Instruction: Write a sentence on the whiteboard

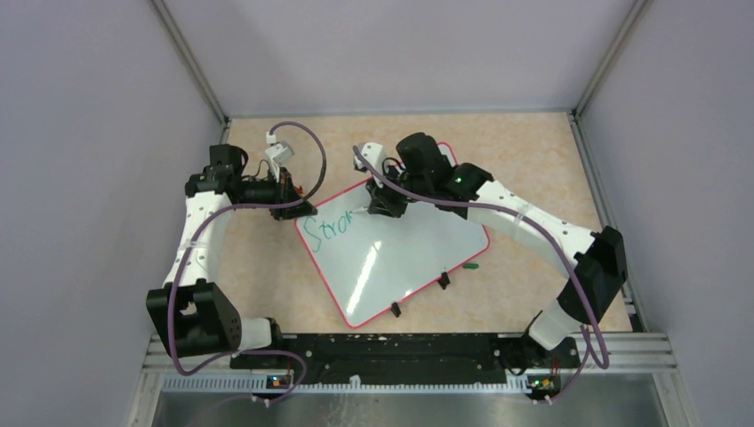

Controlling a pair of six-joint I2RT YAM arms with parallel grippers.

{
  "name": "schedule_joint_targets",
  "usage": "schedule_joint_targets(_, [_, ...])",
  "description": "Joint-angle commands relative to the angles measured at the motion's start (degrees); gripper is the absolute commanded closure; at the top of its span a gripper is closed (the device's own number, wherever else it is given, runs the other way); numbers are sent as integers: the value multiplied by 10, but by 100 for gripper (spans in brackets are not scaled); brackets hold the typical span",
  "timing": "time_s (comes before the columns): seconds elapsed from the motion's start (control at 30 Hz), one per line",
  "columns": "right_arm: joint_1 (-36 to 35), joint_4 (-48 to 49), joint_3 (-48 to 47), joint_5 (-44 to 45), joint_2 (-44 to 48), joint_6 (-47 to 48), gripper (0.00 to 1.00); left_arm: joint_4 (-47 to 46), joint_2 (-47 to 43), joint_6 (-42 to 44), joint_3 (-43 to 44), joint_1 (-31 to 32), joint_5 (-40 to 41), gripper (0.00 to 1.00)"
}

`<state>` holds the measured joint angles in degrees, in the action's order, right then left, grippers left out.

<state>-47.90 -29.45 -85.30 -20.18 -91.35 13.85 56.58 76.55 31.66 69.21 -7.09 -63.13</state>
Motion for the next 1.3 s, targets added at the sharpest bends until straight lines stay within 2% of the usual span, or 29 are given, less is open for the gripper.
schedule_joint_targets(0.0, [12, 7, -1, 28, 17, 1, 100, -23, -5, 8, -4, 3, 4, 100])
schedule_joint_targets(0.47, [2, 4, 54, 4, 39, -3, 100, -25, -11, 7, -6, 3, 2, 100])
schedule_joint_targets(0.87, [18, 8, 2, -7, 54, -11, 100, -26, -12, 7, -8, 4, 0, 100])
schedule_joint_targets(1.27, [21, 7, -12, 15, 30, -11, 100, -29, -13, 8, -9, 5, 0, 100])
